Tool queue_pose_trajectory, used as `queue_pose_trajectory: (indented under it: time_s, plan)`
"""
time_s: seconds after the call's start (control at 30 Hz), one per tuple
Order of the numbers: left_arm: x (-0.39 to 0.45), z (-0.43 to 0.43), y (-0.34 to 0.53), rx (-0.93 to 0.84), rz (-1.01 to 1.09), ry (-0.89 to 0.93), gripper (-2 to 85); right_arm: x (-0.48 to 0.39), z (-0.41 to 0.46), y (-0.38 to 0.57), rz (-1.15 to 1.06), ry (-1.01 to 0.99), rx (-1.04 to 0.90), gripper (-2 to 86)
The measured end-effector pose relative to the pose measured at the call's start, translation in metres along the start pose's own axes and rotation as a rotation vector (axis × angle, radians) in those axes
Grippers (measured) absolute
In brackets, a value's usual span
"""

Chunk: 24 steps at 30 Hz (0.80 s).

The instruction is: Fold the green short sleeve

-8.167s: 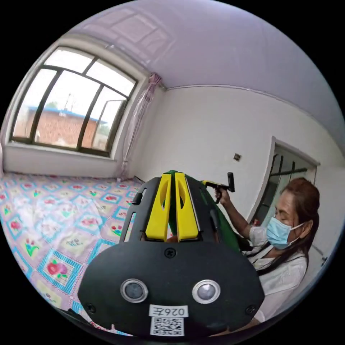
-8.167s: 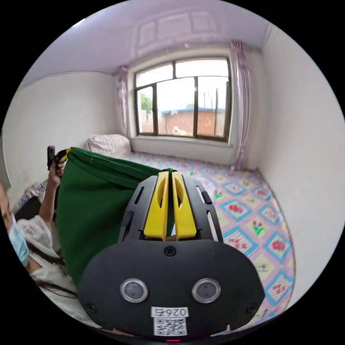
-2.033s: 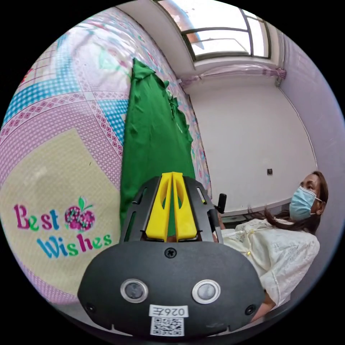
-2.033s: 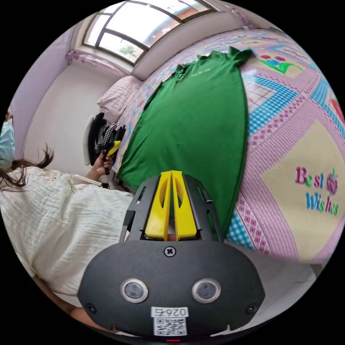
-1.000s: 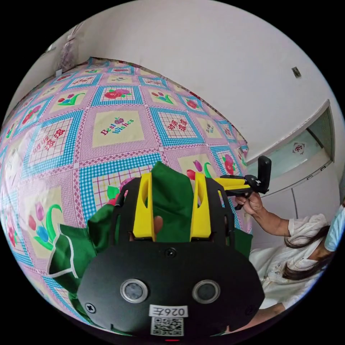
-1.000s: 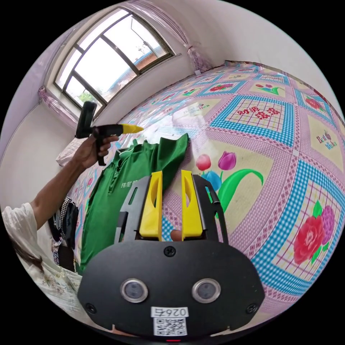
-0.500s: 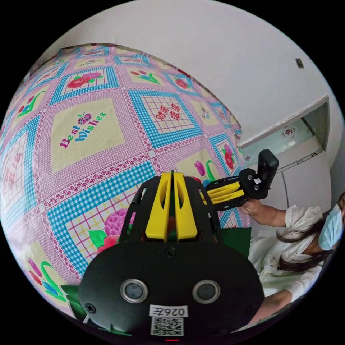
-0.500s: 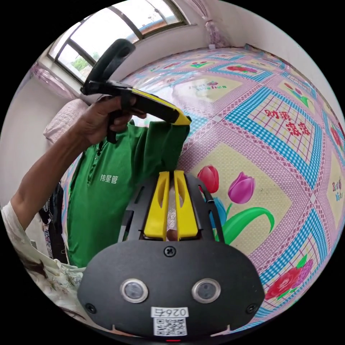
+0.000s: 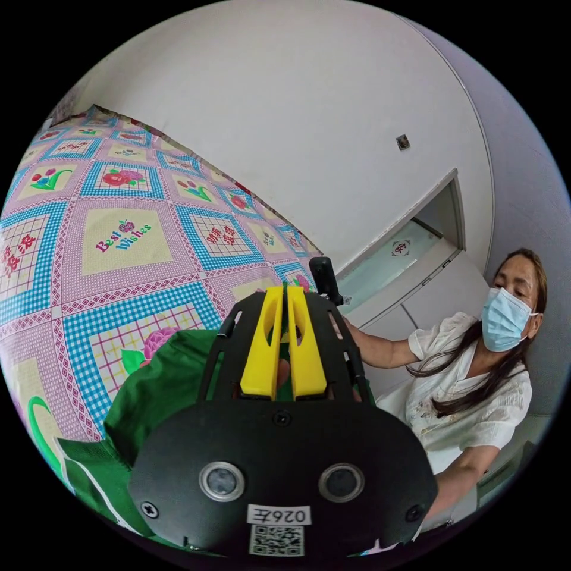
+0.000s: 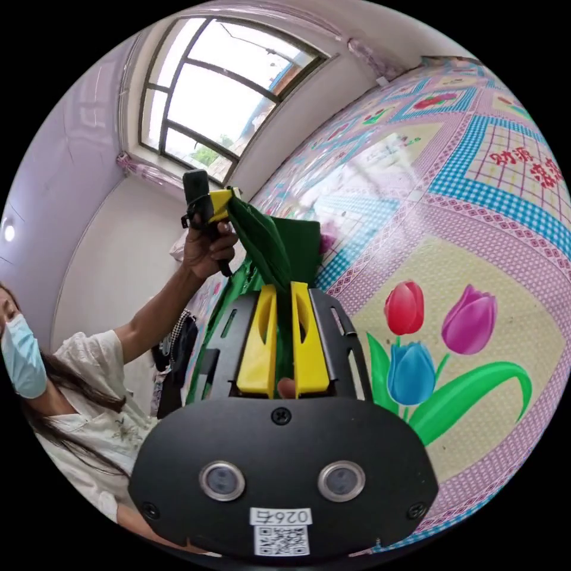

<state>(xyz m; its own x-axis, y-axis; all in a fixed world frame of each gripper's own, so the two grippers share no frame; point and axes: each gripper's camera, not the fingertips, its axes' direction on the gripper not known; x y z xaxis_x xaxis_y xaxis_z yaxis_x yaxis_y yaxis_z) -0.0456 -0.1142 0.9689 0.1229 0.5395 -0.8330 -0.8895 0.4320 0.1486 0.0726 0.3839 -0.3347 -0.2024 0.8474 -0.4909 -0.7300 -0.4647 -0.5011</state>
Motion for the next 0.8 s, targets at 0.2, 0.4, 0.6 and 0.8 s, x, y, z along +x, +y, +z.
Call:
queue_pose_trajectory:
  time_s: [0.2, 0.4, 0.6, 0.8]
  plan:
    - [-0.010, -0.026, 0.021, 0.003, -0.051, 0.003, -0.8, -0.071, 0.001, 0.034, -0.230, 0.336, 0.058, -0.6]
    - [-0.032, -0.062, 0.083, 0.090, -0.216, 0.024, -0.7, -0.149, 0.083, 0.085, -0.566, 0.530, -0.124, 1.6]
    - [-0.042, -0.096, 0.140, 0.174, -0.361, 0.034, -0.3, -0.140, 0.142, 0.112, -0.601, 0.487, -0.333, 8.5]
    - [-0.030, -0.115, 0.155, 0.116, -0.385, 0.030, 0.2, -0.112, 0.134, 0.114, -0.517, 0.376, -0.350, 8.6]
